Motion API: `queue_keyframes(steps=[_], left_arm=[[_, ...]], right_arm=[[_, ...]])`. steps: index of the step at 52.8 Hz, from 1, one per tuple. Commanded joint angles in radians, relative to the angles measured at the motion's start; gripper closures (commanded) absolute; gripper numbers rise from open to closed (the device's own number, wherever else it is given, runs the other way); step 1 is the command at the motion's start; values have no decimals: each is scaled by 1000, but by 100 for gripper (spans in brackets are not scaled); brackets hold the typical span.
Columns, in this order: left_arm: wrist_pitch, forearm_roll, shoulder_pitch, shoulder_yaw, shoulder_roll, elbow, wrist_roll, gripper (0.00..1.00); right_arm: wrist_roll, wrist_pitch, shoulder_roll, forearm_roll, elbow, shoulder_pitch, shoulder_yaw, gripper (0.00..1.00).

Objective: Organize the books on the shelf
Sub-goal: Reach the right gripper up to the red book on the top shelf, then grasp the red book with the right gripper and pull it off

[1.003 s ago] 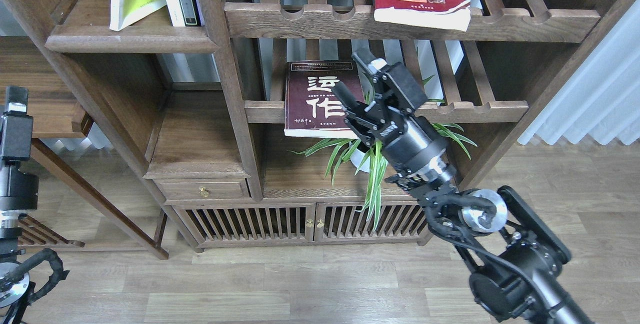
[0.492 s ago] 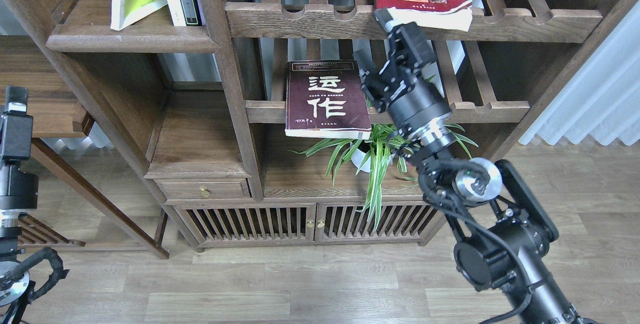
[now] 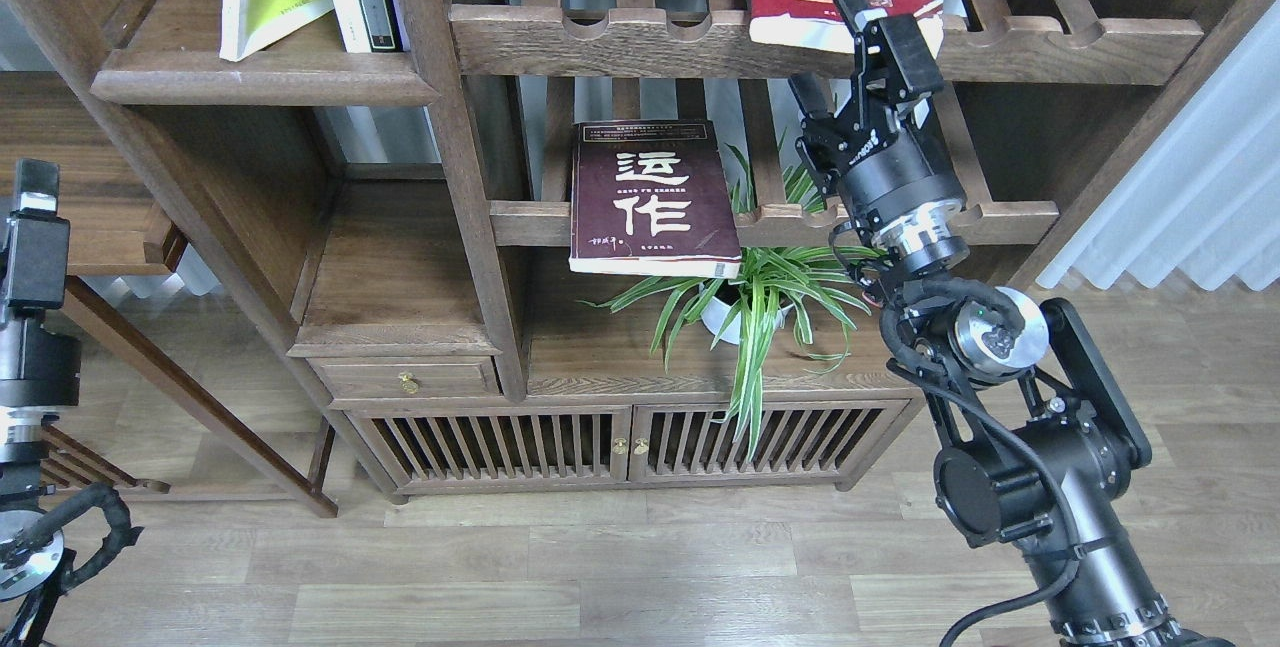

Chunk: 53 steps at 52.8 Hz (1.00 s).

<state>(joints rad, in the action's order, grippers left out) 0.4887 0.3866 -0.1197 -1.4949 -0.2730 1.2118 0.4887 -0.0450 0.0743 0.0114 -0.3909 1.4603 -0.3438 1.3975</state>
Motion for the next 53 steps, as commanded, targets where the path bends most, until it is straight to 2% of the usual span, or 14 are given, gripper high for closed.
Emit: queue_keyframes(steps=[1,6,7,15,24,33,40,53], left_arm=[[0,-2,0,5,0,0,0,0],[0,0,0,5,1,0,0,0],[0,0,0,5,0,-2,0,0],[0,-2,0,-2,0,-2,0,0],[0,-2,2,1,1,-2,0,0],[0,-2,2,4,3,-2,0,0],[0,-2,0,8,6,-2,0,0],[0,0,2,5,5,-3,0,0]], right_arm=[[1,28,-5,1,-17,-23,0,7],[10,30,-5,1,-41,-40,0,9],[19,32,-7,1,-44,-43,0,13],[37,30,-11,0,-51,-47,14,25],[39,30,-11,0,-52,-61,74,51],[40,32,-11,3,-52,-60,74,62],[40,38,-11,13,-55,-58,72,75],[42,27,-11,21,-70,-63,63,88]])
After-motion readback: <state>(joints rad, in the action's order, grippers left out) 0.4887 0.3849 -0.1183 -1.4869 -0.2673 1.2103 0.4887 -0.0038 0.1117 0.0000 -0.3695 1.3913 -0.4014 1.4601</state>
